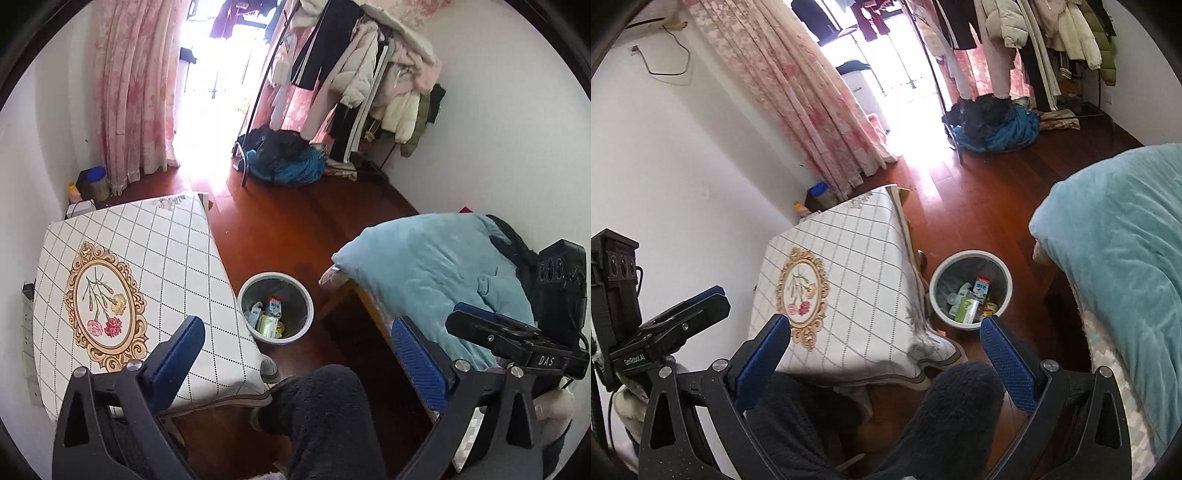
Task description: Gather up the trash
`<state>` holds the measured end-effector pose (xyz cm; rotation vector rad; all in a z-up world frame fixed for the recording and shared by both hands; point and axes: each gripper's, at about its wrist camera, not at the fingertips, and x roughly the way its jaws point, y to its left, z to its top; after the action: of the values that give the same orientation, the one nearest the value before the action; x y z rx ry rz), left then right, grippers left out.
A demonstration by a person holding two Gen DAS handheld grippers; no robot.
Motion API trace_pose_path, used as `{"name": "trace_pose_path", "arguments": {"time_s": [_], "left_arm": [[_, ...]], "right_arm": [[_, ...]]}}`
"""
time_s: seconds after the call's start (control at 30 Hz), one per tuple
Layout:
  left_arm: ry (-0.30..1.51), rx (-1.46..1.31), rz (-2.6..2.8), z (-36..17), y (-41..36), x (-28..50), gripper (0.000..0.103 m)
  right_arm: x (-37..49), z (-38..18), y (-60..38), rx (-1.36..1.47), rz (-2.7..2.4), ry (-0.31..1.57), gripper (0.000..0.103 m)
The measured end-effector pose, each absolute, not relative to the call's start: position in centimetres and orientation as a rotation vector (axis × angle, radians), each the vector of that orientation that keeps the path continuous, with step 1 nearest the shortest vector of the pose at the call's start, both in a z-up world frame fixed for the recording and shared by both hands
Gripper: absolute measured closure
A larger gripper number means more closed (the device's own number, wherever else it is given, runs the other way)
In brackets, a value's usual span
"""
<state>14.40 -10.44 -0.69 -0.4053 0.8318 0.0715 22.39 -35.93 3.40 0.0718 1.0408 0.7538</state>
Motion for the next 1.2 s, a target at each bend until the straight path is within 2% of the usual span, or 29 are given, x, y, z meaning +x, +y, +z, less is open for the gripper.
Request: {"name": "trace_pose_path", "arguments": {"time_s": [0.33,1.2], "left_arm": [[0.784,-0.408,0.049,1.2,-10.3,11.9,0.0],[0.776,-0.405,0.026,1.7,-10.8,10.8,0.0]], "right_arm": [[20.1,6.3,-35.6,0.066,0.807,0.994,0.0],[18.6,7.0,-35.2,0.045,0.824,0.994,0.0]]}}
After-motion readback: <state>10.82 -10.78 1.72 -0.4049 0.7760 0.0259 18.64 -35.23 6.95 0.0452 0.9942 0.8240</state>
